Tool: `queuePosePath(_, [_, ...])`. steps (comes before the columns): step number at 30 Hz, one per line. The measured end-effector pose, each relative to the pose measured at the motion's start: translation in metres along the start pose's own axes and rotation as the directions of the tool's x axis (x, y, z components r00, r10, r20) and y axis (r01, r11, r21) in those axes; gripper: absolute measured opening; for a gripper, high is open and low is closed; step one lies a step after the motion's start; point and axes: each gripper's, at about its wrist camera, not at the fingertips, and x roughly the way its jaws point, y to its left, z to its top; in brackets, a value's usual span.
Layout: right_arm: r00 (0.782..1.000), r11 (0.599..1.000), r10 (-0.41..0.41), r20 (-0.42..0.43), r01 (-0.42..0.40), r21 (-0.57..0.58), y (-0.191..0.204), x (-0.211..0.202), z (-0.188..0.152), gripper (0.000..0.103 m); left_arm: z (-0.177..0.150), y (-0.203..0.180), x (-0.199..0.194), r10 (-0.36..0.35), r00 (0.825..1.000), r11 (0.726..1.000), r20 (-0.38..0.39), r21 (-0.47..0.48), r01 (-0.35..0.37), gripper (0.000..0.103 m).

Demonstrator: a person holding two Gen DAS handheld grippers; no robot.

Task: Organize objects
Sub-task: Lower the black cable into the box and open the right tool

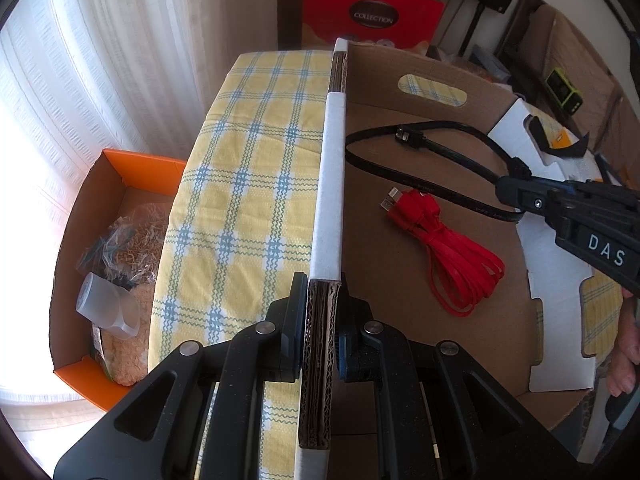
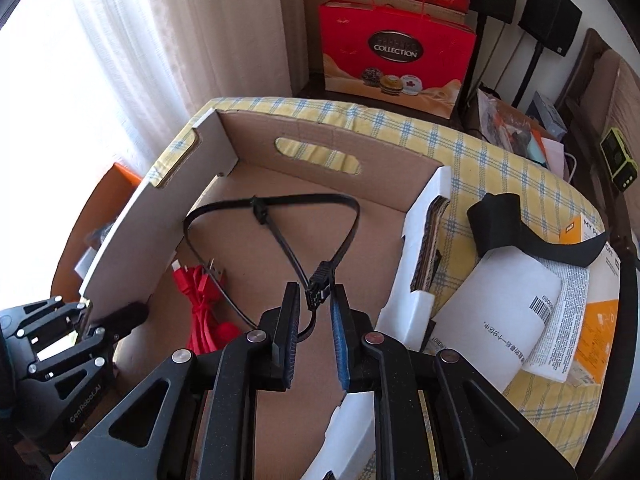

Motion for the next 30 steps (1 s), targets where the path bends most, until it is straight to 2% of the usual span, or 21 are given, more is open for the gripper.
queuePosePath(3, [1.0, 1.0, -0.021, 0.005, 0.021, -0.018, 0.002, 0.001, -0.002, 0.015, 0.0, 0.0, 0.0, 0.001, 1.0, 1.0, 0.0, 0.002, -0.001, 0.011])
queuePosePath(5, [0.999, 1.0, -0.028, 0.019, 0.028, -0.014, 0.0, -0.002, 0.0, 0.02, 0.001, 0.001, 0.001, 0.0, 1.0, 1.0, -0.001, 0.002, 0.0, 0.011])
queuePosePath(7, [0.999, 1.0, -0.025, 0.037, 0.026, -0.005, -0.003, -0.007, 0.003, 0.037, 0.0, 0.001, 0.001, -0.001, 1.0, 1.0, -0.001, 0.0, 0.001, 0.011])
queuePosePath(11, [0.997, 0.999, -0.032, 0.071, 0.031, 0.009, -0.009, -0.022, 0.008, 0.044, 0.001, 0.001, 0.002, 0.001, 1.0, 1.0, -0.003, 0.002, -0.001, 0.011])
queuePosePath(17, [0.994, 0.999, 0.001, 0.109, -0.005, 0.038, -0.022, -0.05, 0.007, 0.044, 0.001, 0.001, 0.002, 0.001, 1.0, 1.0, -0.003, 0.003, -0.001, 0.011])
queuePosePath(20, [0.993, 0.998, 0.055, 0.108, -0.057, 0.02, -0.019, -0.058, 0.003, 0.044, 0.001, 0.001, 0.002, 0.0, 1.0, 1.0, -0.002, 0.0, 0.0, 0.011])
queuePosePath(23, [0.988, 0.991, 0.133, 0.072, -0.133, -0.014, -0.007, -0.056, -0.003, 0.044, 0.001, 0.001, 0.002, 0.001, 1.0, 1.0, -0.002, -0.003, -0.001, 0.011])
queuePosePath(25, [0.983, 0.984, 0.179, 0.043, -0.178, -0.024, 0.003, -0.048, -0.006, 0.041, 0.001, 0.002, 0.002, 0.0, 1.0, 1.0, -0.002, -0.005, 0.0, 0.011])
queuePosePath(30, [0.98, 0.977, 0.2, -0.015, -0.201, -0.068, 0.028, -0.028, -0.011, 0.035, 0.0, 0.002, 0.002, 0.001, 1.0, 1.0, -0.003, -0.004, -0.001, 0.011])
